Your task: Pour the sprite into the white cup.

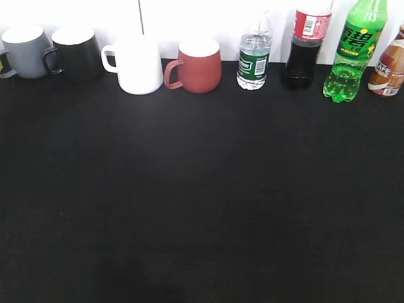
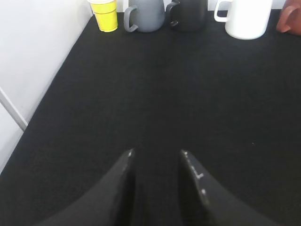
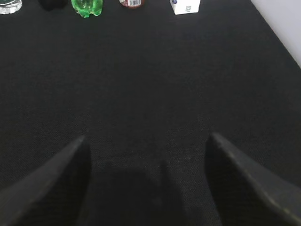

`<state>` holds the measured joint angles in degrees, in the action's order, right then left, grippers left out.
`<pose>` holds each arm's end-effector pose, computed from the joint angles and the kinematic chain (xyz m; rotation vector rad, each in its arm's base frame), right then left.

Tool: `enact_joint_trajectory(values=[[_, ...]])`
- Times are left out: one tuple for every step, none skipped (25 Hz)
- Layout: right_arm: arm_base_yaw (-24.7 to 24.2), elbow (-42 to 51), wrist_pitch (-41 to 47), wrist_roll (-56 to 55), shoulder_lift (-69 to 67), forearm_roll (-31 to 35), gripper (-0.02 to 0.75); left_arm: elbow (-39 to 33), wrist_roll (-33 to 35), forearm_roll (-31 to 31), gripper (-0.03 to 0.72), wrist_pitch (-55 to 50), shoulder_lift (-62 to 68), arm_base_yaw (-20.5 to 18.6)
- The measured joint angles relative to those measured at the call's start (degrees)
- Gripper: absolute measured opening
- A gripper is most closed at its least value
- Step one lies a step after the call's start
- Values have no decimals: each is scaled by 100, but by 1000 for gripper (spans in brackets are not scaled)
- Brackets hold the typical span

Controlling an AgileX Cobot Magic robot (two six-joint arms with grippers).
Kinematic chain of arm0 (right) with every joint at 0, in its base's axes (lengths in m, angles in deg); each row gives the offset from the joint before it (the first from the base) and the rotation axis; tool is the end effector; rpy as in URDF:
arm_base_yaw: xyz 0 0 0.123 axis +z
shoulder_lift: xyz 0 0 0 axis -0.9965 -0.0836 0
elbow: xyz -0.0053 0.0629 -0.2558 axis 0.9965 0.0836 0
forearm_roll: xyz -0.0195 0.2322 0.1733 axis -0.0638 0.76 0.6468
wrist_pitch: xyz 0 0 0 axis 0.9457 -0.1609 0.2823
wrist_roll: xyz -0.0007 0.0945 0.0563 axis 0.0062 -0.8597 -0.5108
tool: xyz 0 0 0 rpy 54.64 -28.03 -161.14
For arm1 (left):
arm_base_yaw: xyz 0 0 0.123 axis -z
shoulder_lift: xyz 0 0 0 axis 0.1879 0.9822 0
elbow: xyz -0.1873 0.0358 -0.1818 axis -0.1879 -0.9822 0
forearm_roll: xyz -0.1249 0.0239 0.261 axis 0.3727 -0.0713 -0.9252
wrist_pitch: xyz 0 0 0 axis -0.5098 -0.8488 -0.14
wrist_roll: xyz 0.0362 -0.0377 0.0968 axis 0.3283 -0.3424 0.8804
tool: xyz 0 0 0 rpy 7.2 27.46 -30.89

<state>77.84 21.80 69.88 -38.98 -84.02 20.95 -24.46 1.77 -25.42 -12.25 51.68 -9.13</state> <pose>0.0675 -0.0100 0.2881 0.1530 2.0159 -0.0833 0.0624 0.0044 0.3009 -0.0069 1.9916 0.0381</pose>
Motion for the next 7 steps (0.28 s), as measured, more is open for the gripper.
enact_joint_trajectory(values=[[0,0,0,0,0,0,565,0,0,0,239,0,0,0],[0,0,0,0,0,0,565,0,0,0,239,0,0,0],[0,0,0,0,0,0,565,0,0,0,239,0,0,0],[0,0,0,0,0,0,565,0,0,0,239,0,0,0],[0,0,0,0,0,0,565,0,0,0,239,0,0,0],[0,0,0,0,0,0,565,0,0,0,239,0,0,0],[0,0,0,0,0,6,565,0,0,0,239,0,0,0]])
